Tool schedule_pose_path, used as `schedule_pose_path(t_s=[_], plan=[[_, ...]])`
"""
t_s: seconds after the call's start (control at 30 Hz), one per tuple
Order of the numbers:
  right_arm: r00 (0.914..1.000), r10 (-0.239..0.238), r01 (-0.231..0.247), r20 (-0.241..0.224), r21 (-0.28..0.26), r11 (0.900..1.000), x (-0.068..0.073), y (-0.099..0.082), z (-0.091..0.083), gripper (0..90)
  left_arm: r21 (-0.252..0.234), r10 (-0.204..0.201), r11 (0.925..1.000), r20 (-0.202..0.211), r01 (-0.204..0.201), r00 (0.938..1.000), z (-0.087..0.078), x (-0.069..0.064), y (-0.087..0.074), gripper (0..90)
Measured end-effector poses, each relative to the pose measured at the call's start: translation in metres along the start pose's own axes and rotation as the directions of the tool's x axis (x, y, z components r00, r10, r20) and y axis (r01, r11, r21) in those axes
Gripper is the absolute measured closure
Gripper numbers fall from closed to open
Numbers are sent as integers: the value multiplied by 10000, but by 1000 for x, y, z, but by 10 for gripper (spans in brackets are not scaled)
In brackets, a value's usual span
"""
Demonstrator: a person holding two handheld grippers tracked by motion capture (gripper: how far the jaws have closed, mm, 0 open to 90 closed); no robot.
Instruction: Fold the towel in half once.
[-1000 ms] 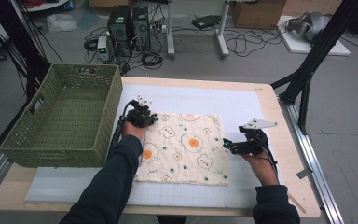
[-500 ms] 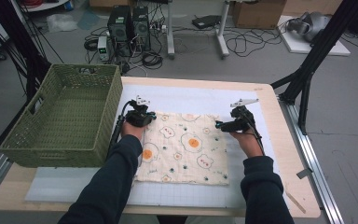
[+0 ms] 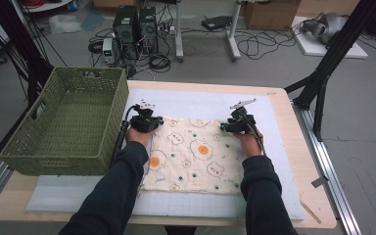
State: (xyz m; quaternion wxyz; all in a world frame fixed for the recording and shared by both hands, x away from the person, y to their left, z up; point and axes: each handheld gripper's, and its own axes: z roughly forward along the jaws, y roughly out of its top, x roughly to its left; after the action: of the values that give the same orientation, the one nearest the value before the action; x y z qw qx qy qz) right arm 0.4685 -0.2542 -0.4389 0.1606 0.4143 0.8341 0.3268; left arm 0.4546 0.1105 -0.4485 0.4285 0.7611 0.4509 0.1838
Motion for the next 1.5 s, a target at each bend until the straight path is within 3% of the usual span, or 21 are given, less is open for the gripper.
schedule_pose_path(t_s=[0.13, 0.23, 0.33, 0.43, 0.53, 0.67, 0.77, 0.9, 1.03, 1.13, 1.5], plan=[[9993, 43, -40, -361, 75, 10000, 3, 1, 0, 816, -35, -136, 9999, 110, 137, 9998, -1, 3, 0, 863], [9991, -59, 63, -427, 87, 9999, 3, 2, -1, 848, -145, -207, 9997, 129, 209, 9997, -3, 4, 1, 865], [9995, -309, 309, 49, 37, 9995, 4, 3, -3, 853, -626, -579, 9963, 79, 583, 9983, -8, 3, 6, 865], [9988, -145, 178, 466, -711, 9973, -1, 7, -11, 853, -1378, -468, 9895, -134, 445, 9988, -12, 0, 12, 867], [9967, -93, 208, 811, -1420, 9896, -4, 11, -22, 853, -1783, -531, 9825, 119, 544, 9985, -15, 1, 13, 866], [9978, -45, 167, 666, -1837, 9828, -3, 11, -30, 852, -1973, -329, 9796, 369, 395, 9988, -23, -3, 16, 865], [9984, -88, 197, 553, -1985, 9799, 0, 8, -36, 852, -2131, 196, 9770, 316, -124, 9993, -31, -10, 20, 865], [9992, -29, 120, 408, -2243, 9744, 1, 3, -46, 851, -2238, 463, 9740, 441, -352, 9980, -41, -14, 23, 864], [9999, -7, 40, 132, -2525, 9676, 5, -1, -56, 851, -2032, 503, 9785, 740, -343, 9960, -50, -18, 24, 864], [10000, -84, 77, -17, -2556, 9668, 12, -6, -63, 850, -2317, 461, 9724, 826, -258, 9955, -59, -23, 16, 865], [9986, -512, 457, -122, -2833, 9579, 33, -25, -90, 850, -2472, 1011, 9666, 1277, -670, 9867, -89, -36, -13, 864]])
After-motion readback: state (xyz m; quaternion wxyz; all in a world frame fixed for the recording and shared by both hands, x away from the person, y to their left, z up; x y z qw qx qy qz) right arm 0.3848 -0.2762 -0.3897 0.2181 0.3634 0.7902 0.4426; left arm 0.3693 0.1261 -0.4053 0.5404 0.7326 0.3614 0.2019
